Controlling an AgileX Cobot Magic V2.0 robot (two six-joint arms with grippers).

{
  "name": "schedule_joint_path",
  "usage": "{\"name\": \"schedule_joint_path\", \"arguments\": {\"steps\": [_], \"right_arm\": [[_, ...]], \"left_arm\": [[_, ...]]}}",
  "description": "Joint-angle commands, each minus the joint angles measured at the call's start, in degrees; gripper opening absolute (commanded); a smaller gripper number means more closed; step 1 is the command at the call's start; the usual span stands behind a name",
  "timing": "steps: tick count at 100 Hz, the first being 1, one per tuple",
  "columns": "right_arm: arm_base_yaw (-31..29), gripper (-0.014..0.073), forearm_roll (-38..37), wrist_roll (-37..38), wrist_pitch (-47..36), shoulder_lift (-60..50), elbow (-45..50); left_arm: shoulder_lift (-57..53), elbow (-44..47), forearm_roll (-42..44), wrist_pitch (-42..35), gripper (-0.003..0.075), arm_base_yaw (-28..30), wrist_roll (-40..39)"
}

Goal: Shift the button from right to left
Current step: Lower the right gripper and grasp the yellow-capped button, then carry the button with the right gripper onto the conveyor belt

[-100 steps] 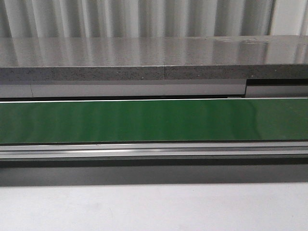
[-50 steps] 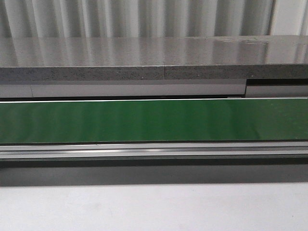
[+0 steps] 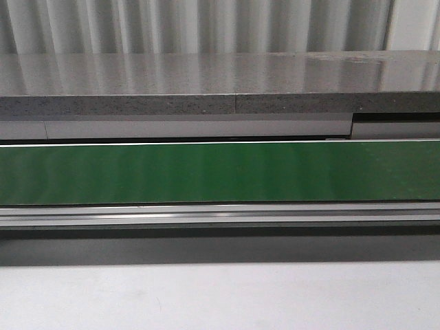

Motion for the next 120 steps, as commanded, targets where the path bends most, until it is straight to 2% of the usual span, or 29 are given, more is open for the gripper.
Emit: {"name": "schedule_joint_path", "arguments": {"steps": [1,18,25,34,43,54,74,86,120], "right_arm": [[-0.11,0.057,1.35,-3.61,-2.65,-1.2,-1.96],[-0.11,0.0564,1.65,-6.59,-2.67,2.29,-2.87],[-0.11,0.0519,1.65,-7.21,-2.79,2.99,-2.87],[-0.11,0.0394,1.65,-7.29,-3.42,3.31,-2.87],[-0.11,0.0232,1.65,-7.29,-4.14,3.31,-2.87],[-0.11,0.0145,1.65,-7.29,-4.08,3.25,-2.87],[0.3,0.0142,4.13,-7.17,-2.36,-1.43,-2.87],[1.33,0.0142,8.63,-6.26,0.32,-5.96,-2.87],[10.29,0.0142,9.39,-6.26,6.72,-15.31,-2.81]], "left_arm": [[-1.98,1.44,-0.37,-4.71,-0.002,-0.21,-0.32],[-1.98,1.44,-0.37,-4.71,-0.002,-0.21,-0.32],[-1.98,1.44,-0.37,-4.71,-0.002,-0.21,-0.32],[-1.98,1.44,-0.37,-4.71,-0.002,-0.21,-0.32],[-1.98,1.44,-0.37,-4.71,-0.002,-0.21,-0.32],[-1.98,1.44,-0.37,-4.71,-0.002,-0.21,-0.32],[-1.98,1.44,-0.37,-4.71,-0.002,-0.21,-0.32],[-1.98,1.44,-0.37,-4.71,-0.002,-0.21,-0.32],[-1.98,1.44,-0.37,-4.71,-0.002,-0.21,-0.32]]}}
